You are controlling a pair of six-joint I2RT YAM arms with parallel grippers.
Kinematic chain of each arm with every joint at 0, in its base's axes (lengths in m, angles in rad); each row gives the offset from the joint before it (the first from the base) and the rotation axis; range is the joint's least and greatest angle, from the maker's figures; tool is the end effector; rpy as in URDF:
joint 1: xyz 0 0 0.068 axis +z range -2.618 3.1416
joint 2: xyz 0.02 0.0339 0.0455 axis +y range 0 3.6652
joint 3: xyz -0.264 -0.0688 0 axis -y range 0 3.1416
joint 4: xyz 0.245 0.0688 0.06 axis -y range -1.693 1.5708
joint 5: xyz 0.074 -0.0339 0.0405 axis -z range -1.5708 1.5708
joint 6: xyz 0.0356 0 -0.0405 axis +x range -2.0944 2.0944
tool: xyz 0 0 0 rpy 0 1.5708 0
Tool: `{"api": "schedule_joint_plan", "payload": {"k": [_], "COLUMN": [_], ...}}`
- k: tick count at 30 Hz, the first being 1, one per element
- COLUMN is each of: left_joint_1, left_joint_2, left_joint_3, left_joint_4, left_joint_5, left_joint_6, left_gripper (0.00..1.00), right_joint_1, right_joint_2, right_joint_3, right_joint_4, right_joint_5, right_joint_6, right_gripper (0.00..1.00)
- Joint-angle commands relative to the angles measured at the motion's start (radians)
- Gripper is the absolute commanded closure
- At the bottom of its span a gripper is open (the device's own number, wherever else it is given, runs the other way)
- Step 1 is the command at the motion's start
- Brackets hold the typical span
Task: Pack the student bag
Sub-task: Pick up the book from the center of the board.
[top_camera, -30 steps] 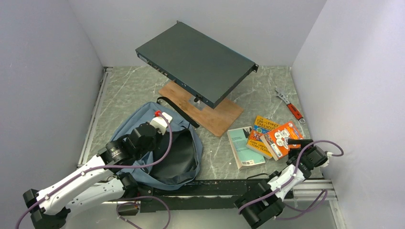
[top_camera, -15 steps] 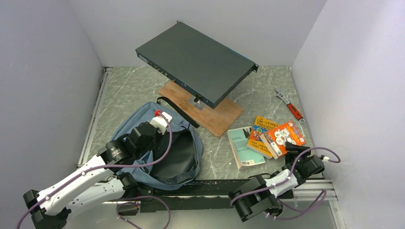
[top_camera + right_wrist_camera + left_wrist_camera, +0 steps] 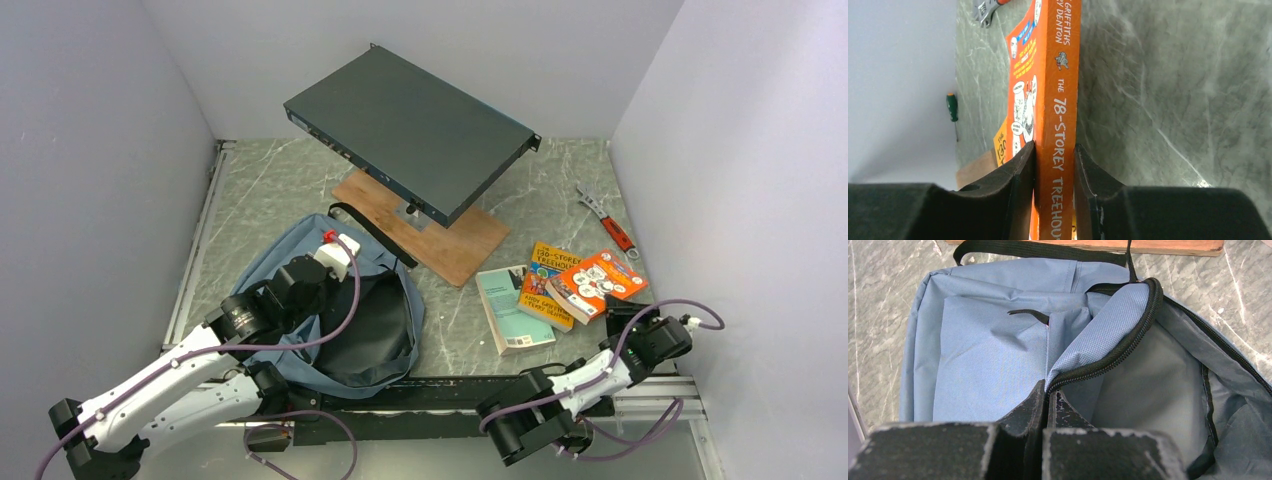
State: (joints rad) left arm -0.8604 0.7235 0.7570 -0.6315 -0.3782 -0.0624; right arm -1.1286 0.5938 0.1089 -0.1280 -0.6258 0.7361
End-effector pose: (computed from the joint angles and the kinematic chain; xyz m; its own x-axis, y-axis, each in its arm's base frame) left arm 0.1101 -0.1078 0.2962 -0.3980 0.3738 -0.8378 0.4816 0.8624 0.1559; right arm 0.0745 -0.1086 0.1409 0.1717 0.9089 -0.3800 0.5562 0.2289 0.7989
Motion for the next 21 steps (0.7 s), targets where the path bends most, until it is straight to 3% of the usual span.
{"api": "schedule_joint_plan", "payload": {"k": [1, 2, 7, 10, 18, 21], "left_joint_1": [0.011, 0.013, 0.018, 0.018, 0.022, 0.023], "left_joint_2": [-0.010, -0.010, -0.009, -0.007, -0.002, 0.009], "left_joint_3": [0.010, 0.010, 0.010, 0.010, 0.011, 0.014], "left_joint_4": [0.083, 0.083, 0.083, 0.081, 0.079, 0.078], "left_joint_5": [0.013, 0.016, 0.026, 0.027, 0.034, 0.064], "left_joint_6": [0.015, 0.014, 0.013, 0.012, 0.010, 0.013], "left_gripper": [1.00, 1.00, 1.00, 1.00, 1.00, 1.00], "right_joint_1": [0.014, 0.030, 0.242, 0.414, 0.757, 0.815], "right_joint_2": [0.005, 0.009, 0.050, 0.026, 0.124, 0.147], "right_joint_3": [0.188, 0.220, 0.316, 0.386, 0.742, 0.889], "right_joint_4": [-0.111, -0.130, -0.158, -0.185, -0.330, -0.350], "right_joint_5": [0.048, 0.057, 0.177, 0.338, 0.585, 0.567], "right_joint_6": [-0.118, -0.128, -0.144, -0.122, -0.210, -0.271], "right_gripper": [0.96, 1.00, 1.00, 1.00, 1.00, 1.00]}}
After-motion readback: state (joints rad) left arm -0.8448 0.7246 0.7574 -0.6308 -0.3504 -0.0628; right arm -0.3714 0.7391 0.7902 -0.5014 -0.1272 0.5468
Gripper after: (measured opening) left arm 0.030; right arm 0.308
